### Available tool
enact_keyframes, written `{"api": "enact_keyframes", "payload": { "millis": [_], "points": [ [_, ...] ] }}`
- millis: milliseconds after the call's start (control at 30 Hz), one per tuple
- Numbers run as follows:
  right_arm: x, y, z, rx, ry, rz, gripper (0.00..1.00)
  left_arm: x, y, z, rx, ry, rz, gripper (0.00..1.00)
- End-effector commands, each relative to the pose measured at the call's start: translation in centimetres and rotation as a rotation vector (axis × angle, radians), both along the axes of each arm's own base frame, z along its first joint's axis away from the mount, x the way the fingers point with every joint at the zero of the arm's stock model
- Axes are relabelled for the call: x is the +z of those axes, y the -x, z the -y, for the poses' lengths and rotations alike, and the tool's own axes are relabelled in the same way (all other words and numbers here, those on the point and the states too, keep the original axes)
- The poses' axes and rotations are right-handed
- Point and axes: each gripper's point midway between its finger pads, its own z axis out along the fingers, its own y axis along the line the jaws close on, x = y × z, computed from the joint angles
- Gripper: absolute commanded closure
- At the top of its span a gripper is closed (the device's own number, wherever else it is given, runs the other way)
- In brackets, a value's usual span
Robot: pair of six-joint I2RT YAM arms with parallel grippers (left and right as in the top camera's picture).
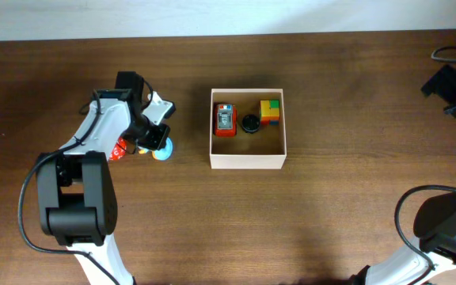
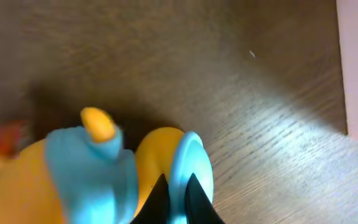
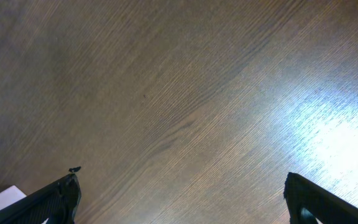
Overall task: Pack container
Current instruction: 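Close the left gripper on the duck toy and lift, then carry the duck right and lower it into the box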
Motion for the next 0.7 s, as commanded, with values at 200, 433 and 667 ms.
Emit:
{"api": "enact_keyframes", "payload": {
  "millis": [200,433,667],
  "points": [
    [1.2,0.0,-0.1,-0.006,0.014,0.031,0.01,7.6,-5.5,-0.2,0.155,0.004,0.132,0.98],
    [1.2,0.0,-0.1,-0.006,0.014,0.032,0.01,16.1,-6.6,3.5,0.134,0.169,0.203,0.98],
    [1.2,0.0,-0.1,-0.006,0.014,0.031,0.01,19.8,-4.7,8.4,0.120,0.202,0.183,0.98]
  ]
}}
